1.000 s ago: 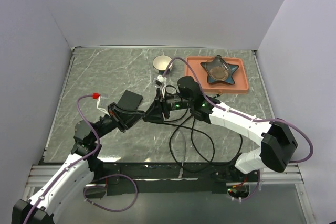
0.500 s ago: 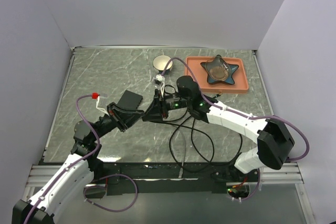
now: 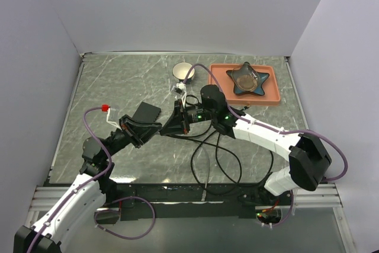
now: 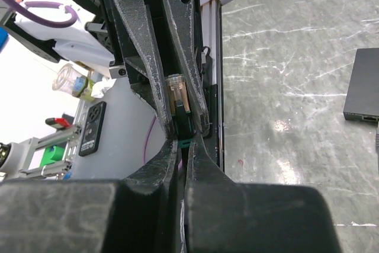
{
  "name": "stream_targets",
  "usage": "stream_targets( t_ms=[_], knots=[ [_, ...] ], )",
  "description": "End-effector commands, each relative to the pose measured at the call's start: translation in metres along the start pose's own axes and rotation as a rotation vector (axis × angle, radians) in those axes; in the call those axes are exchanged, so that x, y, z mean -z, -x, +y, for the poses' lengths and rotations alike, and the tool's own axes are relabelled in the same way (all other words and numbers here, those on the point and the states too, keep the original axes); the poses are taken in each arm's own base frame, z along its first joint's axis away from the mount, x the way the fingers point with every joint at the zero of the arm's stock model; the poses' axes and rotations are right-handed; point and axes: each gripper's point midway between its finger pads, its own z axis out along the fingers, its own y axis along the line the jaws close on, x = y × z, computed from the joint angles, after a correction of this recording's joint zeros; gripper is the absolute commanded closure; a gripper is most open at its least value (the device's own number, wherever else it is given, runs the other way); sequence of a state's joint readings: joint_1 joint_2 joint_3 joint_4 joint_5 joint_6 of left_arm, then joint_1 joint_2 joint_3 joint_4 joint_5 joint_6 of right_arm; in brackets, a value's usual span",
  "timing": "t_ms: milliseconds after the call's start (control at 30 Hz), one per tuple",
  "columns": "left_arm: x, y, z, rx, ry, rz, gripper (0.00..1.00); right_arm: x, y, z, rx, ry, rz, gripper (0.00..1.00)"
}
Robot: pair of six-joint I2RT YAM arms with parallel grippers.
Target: Insert the plug into the switch port
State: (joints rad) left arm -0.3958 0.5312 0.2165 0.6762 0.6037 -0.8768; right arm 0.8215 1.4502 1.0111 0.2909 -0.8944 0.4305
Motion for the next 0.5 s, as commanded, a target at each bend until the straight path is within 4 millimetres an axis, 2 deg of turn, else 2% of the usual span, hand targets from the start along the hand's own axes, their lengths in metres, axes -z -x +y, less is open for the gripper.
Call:
stream_targets(
  t_ms=[0, 100, 200, 233, 267, 333, 400, 467],
  knots=[
    [-0.001, -0.005, -0.005, -0.023, -0.032, 0.031, 0.99, -0.002, 0.027, 0.009, 0.059, 0.010, -0.083, 1.00],
    [-0.001, -0.003, -0.001, -0.018, -0.010, 0.020, 0.91, 0.000, 0.025, 0.002, 0.061, -0.033, -0.082, 1.00],
    [-0.002, 0.000, 0.007, -0.013, 0.043, 0.009, 0.62, 0.003, 0.022, -0.006, 0.062, -0.089, -0.074, 1.00],
    [-0.003, 0.004, 0.009, -0.013, 0.065, 0.002, 0.44, 0.004, 0.021, -0.009, 0.063, -0.108, -0.075, 1.00],
    [-0.002, 0.002, 0.015, -0.004, 0.100, 0.009, 0.37, 0.005, 0.019, -0.012, 0.072, -0.130, -0.069, 1.00],
    [-0.004, 0.012, 0.023, 0.002, 0.158, -0.022, 0.27, 0.010, 0.014, -0.020, 0.065, -0.186, -0.059, 1.00],
    [-0.004, 0.016, 0.036, 0.024, 0.241, -0.040, 0.22, 0.014, 0.008, -0.030, 0.068, -0.240, -0.037, 1.00],
    [-0.007, 0.027, 0.039, 0.016, 0.277, -0.058, 0.21, 0.020, 0.006, -0.040, 0.088, -0.312, -0.035, 1.00]
  ],
)
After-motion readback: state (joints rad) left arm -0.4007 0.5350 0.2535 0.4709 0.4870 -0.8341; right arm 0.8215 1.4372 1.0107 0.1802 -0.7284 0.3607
